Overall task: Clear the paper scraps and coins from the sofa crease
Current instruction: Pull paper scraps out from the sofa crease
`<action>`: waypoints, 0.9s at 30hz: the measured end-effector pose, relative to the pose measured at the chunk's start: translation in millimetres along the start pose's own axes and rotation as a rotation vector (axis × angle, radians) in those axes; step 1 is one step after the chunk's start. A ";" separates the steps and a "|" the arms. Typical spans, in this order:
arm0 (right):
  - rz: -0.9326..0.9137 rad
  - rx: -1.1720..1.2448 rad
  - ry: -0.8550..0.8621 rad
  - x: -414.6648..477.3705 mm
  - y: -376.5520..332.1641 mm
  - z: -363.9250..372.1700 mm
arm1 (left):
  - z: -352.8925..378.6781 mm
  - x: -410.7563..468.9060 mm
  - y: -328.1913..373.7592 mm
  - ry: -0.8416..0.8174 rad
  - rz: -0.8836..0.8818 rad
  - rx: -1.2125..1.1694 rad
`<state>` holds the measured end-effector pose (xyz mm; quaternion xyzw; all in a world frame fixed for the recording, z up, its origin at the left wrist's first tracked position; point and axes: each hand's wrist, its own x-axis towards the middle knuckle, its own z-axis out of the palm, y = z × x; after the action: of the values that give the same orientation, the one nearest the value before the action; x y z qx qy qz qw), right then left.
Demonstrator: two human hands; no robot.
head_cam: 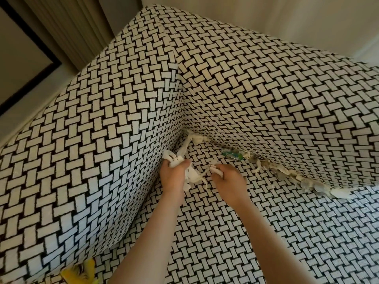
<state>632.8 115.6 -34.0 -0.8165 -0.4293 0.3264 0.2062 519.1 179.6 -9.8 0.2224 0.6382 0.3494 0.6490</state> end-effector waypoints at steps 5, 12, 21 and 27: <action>-0.004 -0.061 0.003 -3.9 -7.1 -5.1 | -3.6 -6.8 18.8 -0.107 0.073 -0.012; 0.467 1.015 0.031 -36.3 -51.1 1.6 | -8.8 -32.8 27.5 -0.274 0.032 -0.034; 0.554 1.571 -0.214 -36.5 -80.4 -10.4 | -47.4 -55.1 16.1 -0.469 -0.244 0.038; 0.515 1.581 -0.252 -27.2 -78.2 10.6 | -60.3 -62.1 -6.5 -0.398 -0.285 0.039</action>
<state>569.5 136.2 16.5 -0.4615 0.1059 0.6566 0.5870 464.5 120.1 22.0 0.2069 0.5292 0.1911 0.8004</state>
